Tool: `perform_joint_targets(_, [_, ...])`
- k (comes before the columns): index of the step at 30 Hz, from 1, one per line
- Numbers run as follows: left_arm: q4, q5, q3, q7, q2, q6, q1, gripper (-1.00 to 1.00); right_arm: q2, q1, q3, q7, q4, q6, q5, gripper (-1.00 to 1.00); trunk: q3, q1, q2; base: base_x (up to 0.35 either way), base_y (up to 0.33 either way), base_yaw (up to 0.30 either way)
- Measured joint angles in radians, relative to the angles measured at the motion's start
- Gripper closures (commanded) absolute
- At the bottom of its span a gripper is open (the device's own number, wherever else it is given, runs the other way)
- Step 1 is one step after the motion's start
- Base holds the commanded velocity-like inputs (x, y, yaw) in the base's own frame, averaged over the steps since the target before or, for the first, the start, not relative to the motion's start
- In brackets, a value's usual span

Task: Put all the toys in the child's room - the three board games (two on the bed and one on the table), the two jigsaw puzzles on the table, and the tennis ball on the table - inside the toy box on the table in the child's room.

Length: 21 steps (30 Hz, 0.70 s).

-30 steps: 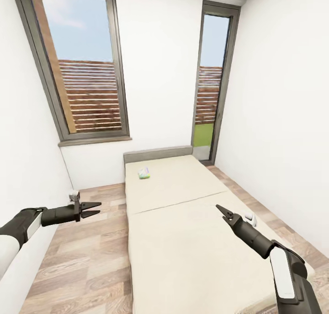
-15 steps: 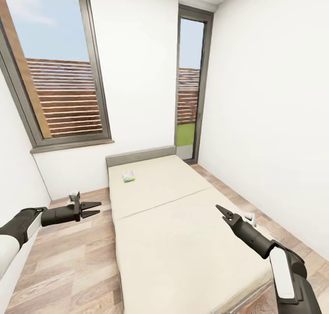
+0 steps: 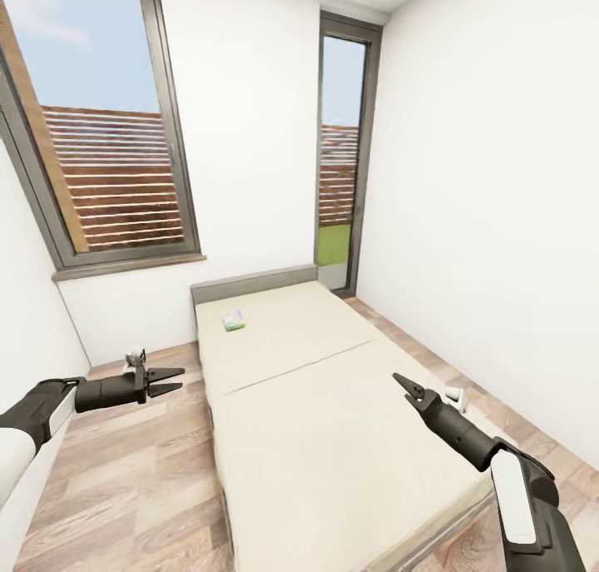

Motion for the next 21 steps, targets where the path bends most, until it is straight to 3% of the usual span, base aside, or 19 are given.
perform_joint_targets(9, [0.0, 0.0, 0.0, 0.0, 0.0, 0.0, 0.0, -1.0, 0.0, 0.0, 0.0, -0.001, 0.0, 0.0, 0.0, -1.0, 0.0, 0.0, 0.0, -0.014, 0.055, -0.083])
perform_joint_targets(21, [0.0, 0.0, 0.0, 0.0, 0.0, 0.0, 0.0, -1.0, 0.0, 0.0, 0.0, -0.001, 0.0, 0.0, 0.0, -1.0, 0.0, 0.0, 0.0, -0.001, 0.164, -0.233])
